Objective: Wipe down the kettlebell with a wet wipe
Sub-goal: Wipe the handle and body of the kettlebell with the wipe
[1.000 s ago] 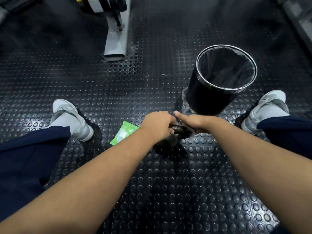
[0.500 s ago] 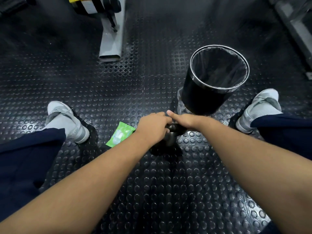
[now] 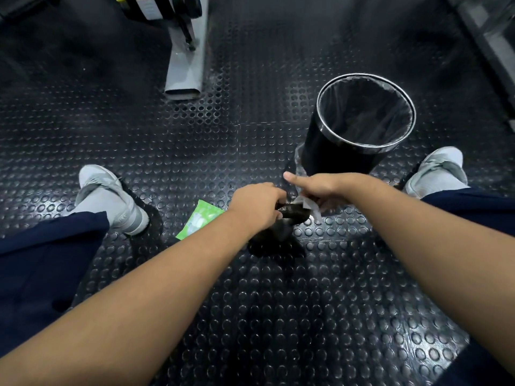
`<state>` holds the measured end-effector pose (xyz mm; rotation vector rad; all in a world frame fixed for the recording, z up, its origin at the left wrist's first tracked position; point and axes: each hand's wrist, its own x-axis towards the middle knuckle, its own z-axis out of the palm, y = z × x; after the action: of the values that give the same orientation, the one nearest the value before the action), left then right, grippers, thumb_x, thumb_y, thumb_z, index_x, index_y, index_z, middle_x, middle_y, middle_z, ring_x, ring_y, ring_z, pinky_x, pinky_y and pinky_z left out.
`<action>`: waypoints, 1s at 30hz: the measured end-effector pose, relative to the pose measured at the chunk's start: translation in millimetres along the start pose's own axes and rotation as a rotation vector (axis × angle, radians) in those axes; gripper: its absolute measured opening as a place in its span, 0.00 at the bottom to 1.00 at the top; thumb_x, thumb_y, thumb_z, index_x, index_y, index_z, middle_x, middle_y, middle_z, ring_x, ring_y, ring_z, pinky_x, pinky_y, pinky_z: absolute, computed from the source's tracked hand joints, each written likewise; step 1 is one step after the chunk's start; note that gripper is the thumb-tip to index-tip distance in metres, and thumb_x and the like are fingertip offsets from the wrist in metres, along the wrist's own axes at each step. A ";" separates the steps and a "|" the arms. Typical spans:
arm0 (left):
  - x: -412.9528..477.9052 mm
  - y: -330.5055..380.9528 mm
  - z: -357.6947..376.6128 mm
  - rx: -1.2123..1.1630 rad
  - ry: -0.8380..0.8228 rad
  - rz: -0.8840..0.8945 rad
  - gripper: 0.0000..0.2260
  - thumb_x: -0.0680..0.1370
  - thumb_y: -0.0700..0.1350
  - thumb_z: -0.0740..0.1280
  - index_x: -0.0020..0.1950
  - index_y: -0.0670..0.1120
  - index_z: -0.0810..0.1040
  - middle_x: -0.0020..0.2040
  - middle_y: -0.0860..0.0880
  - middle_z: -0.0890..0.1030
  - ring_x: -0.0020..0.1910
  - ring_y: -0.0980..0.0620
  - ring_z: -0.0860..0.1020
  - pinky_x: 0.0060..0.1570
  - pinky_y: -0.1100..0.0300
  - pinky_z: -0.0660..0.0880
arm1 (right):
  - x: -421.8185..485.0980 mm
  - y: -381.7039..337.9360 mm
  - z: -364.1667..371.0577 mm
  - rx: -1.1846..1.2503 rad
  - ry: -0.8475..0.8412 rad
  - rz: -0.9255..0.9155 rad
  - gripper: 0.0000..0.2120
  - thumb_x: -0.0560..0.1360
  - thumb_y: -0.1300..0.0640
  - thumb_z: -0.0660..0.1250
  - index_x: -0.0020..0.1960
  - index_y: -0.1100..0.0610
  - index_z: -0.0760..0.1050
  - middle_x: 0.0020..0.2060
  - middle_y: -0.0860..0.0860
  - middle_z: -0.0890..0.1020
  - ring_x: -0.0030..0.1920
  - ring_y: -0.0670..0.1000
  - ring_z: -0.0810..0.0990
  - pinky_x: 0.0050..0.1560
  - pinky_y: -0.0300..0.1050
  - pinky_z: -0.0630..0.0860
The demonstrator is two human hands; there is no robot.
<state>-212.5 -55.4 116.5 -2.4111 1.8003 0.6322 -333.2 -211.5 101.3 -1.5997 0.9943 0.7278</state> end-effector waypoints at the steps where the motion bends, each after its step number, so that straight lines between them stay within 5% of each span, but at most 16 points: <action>1: 0.5 -0.1 -0.3 -0.001 -0.004 -0.002 0.14 0.79 0.56 0.70 0.64 0.59 0.77 0.61 0.54 0.77 0.60 0.47 0.78 0.46 0.54 0.68 | 8.0 -0.8 8.5 -0.055 0.031 0.008 0.43 0.74 0.20 0.49 0.57 0.58 0.78 0.39 0.55 0.84 0.49 0.58 0.83 0.60 0.53 0.78; 7: 3.3 -0.8 -2.1 -0.015 0.001 -0.008 0.14 0.78 0.55 0.72 0.62 0.60 0.78 0.59 0.54 0.79 0.58 0.48 0.79 0.48 0.55 0.72 | 32.7 5.1 34.4 -0.065 0.156 -0.004 0.45 0.74 0.20 0.48 0.69 0.53 0.78 0.68 0.57 0.77 0.69 0.57 0.74 0.77 0.59 0.63; 10: 4.6 -2.5 -2.9 -0.026 -0.004 -0.007 0.13 0.77 0.56 0.72 0.62 0.60 0.78 0.58 0.54 0.80 0.57 0.48 0.79 0.47 0.56 0.71 | 24.7 4.7 27.3 -0.128 0.137 -0.017 0.40 0.74 0.20 0.45 0.55 0.52 0.78 0.51 0.52 0.79 0.55 0.56 0.77 0.61 0.52 0.72; 13: 5.2 -1.3 -2.3 -0.012 0.011 0.005 0.12 0.77 0.56 0.72 0.60 0.59 0.79 0.58 0.54 0.80 0.57 0.48 0.79 0.46 0.55 0.71 | 5.9 0.7 10.6 -0.112 0.089 -0.006 0.40 0.76 0.23 0.46 0.52 0.56 0.79 0.40 0.55 0.81 0.43 0.55 0.80 0.46 0.48 0.74; 18: 6.3 -1.6 -2.5 -0.018 0.008 -0.006 0.12 0.76 0.56 0.73 0.58 0.59 0.79 0.56 0.54 0.80 0.56 0.48 0.79 0.46 0.55 0.72 | 1.7 3.7 2.7 -0.066 0.103 0.023 0.44 0.75 0.22 0.48 0.55 0.59 0.81 0.31 0.55 0.83 0.40 0.55 0.80 0.46 0.50 0.78; 19: 6.7 -1.3 -2.6 -0.016 0.008 -0.007 0.12 0.76 0.56 0.73 0.58 0.59 0.79 0.56 0.54 0.80 0.56 0.48 0.79 0.46 0.55 0.72 | 6.1 3.3 8.8 -0.107 0.133 0.036 0.46 0.73 0.20 0.48 0.57 0.59 0.80 0.32 0.53 0.84 0.39 0.54 0.80 0.44 0.49 0.77; 22: 6.4 0.3 -3.8 -0.007 0.010 -0.007 0.13 0.76 0.56 0.73 0.59 0.60 0.79 0.57 0.54 0.80 0.56 0.48 0.79 0.47 0.55 0.73 | 21.3 4.6 26.7 -0.117 0.171 0.020 0.57 0.67 0.15 0.46 0.71 0.59 0.76 0.58 0.55 0.80 0.49 0.56 0.81 0.53 0.51 0.76; 24: 6.7 0.6 -3.8 -0.008 0.005 -0.011 0.12 0.76 0.56 0.73 0.59 0.60 0.79 0.56 0.54 0.80 0.56 0.48 0.79 0.46 0.55 0.73 | 30.5 8.6 33.8 -0.071 0.207 0.006 0.49 0.75 0.21 0.46 0.74 0.58 0.74 0.69 0.56 0.76 0.65 0.60 0.77 0.65 0.53 0.73; 26: 7.0 -0.8 -3.9 -0.019 0.001 -0.022 0.12 0.76 0.56 0.73 0.58 0.60 0.80 0.55 0.55 0.81 0.55 0.49 0.80 0.46 0.56 0.72 | 31.2 14.3 39.1 0.038 0.229 0.009 0.46 0.75 0.21 0.48 0.70 0.57 0.77 0.68 0.55 0.77 0.68 0.60 0.76 0.70 0.56 0.72; 28: 6.9 -2.6 -3.4 -0.033 0.001 -0.026 0.12 0.75 0.56 0.74 0.58 0.60 0.80 0.55 0.55 0.81 0.55 0.49 0.80 0.46 0.56 0.72 | 38.9 27.3 40.0 0.153 0.216 0.012 0.54 0.62 0.12 0.51 0.63 0.55 0.80 0.66 0.57 0.81 0.65 0.60 0.80 0.69 0.58 0.74; 30: 6.3 -2.7 -2.3 -0.041 0.004 -0.021 0.13 0.75 0.56 0.74 0.59 0.60 0.80 0.56 0.56 0.81 0.56 0.49 0.80 0.47 0.56 0.72 | 34.6 30.1 35.9 0.100 0.185 0.002 0.56 0.62 0.12 0.49 0.64 0.55 0.81 0.55 0.56 0.86 0.61 0.59 0.81 0.65 0.55 0.75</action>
<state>-207.9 -61.0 115.7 -2.4552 1.7785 0.6698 -342.4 -187.4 49.1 -1.5997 1.1475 0.5295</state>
